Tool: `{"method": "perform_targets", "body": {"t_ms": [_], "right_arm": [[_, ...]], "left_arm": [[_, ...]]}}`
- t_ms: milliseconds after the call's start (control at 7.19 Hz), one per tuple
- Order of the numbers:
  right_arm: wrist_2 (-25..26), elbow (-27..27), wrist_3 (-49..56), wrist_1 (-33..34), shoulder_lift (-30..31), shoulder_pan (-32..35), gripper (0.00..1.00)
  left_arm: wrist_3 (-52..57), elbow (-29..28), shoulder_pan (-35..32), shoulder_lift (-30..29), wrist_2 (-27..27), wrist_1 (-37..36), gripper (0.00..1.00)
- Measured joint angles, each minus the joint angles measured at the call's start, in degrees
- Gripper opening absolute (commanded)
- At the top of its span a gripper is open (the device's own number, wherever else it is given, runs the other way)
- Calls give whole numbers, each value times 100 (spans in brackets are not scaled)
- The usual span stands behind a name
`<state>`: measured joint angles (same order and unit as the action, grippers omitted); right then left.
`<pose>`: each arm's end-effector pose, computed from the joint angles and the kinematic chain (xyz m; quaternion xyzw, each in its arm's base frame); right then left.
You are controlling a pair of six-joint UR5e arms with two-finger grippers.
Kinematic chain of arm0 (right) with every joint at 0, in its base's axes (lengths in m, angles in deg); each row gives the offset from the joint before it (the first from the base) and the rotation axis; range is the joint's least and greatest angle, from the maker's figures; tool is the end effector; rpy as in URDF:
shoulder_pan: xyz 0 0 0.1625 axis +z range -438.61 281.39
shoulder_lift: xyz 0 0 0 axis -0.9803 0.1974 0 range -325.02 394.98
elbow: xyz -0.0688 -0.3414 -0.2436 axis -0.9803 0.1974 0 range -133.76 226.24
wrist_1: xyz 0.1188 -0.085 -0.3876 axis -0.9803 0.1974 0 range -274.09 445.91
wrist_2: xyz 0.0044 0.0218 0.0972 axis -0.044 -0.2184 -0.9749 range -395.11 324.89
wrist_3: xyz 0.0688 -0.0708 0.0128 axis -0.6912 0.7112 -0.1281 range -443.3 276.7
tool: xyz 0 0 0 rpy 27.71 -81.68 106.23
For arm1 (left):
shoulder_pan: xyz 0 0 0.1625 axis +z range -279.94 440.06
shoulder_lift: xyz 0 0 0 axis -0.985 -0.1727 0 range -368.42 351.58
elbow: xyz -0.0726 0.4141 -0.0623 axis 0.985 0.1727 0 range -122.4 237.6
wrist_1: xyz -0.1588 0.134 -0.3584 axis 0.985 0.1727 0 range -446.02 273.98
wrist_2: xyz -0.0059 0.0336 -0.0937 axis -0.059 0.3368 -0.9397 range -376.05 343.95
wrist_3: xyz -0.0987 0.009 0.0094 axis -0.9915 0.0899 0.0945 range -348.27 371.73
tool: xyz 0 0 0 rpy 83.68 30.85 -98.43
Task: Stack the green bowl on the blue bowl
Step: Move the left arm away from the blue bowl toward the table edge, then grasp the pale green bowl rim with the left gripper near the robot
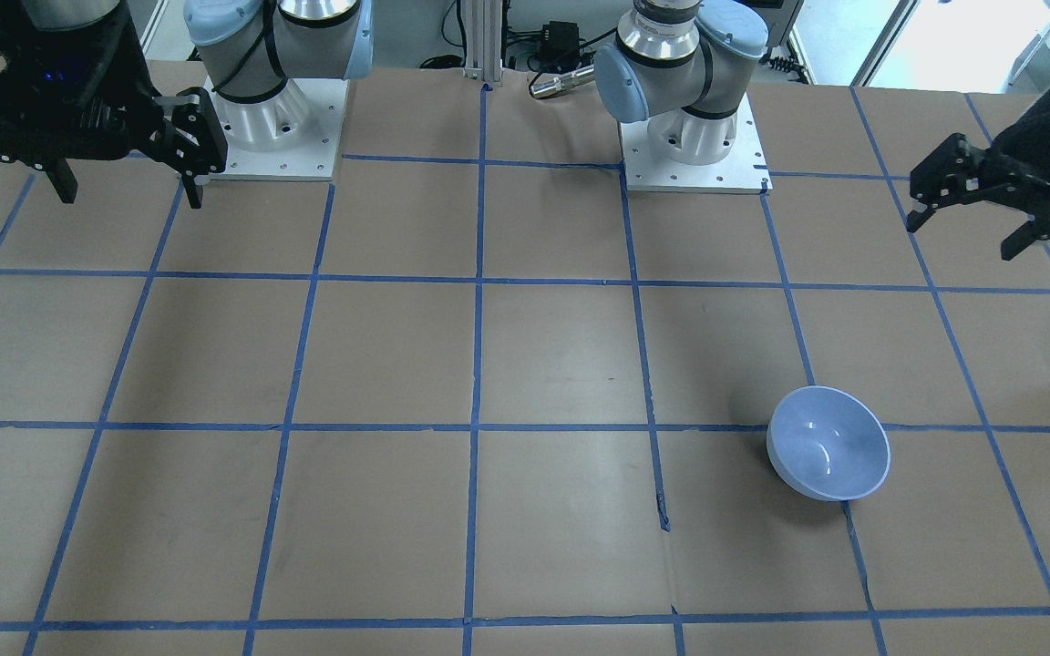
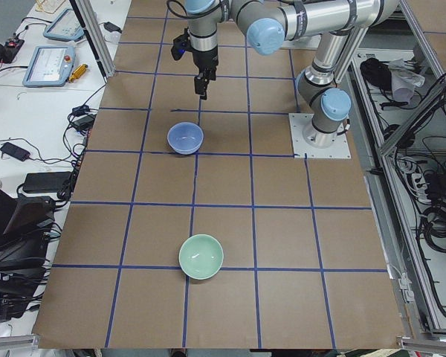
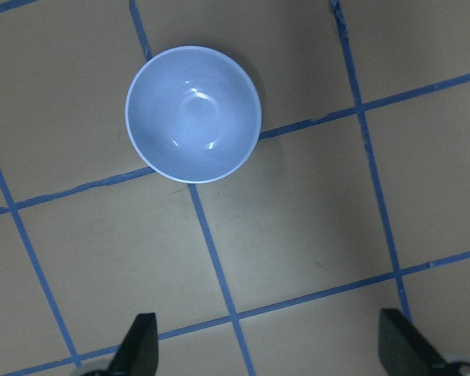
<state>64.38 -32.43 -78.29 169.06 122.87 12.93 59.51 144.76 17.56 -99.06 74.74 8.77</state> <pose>0.1304 -0.5031 0.5561 0.0553 -0.9948 0.0182 0.0833 0.1102 -0.4971 0.4986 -0.1761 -0.9841 -0.0221 0.0084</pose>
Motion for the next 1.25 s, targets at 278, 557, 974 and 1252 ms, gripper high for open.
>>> {"method": "perform_targets", "body": {"t_ms": [278,557,974,1252], "right_arm": [[0,0,0,0,0,3,100],[0,0,0,0,0,-1,100],[0,0,0,0,0,1,100],[0,0,0,0,0,2,100]], "left_arm": [[1541,15,771,-159,7,-139,100],[3026,53,1514,-427,12,-357,100],[5180,345,2501,-885,9,-1383,100],[6292,553,2846,-1246,-4,-2234,100]]}}
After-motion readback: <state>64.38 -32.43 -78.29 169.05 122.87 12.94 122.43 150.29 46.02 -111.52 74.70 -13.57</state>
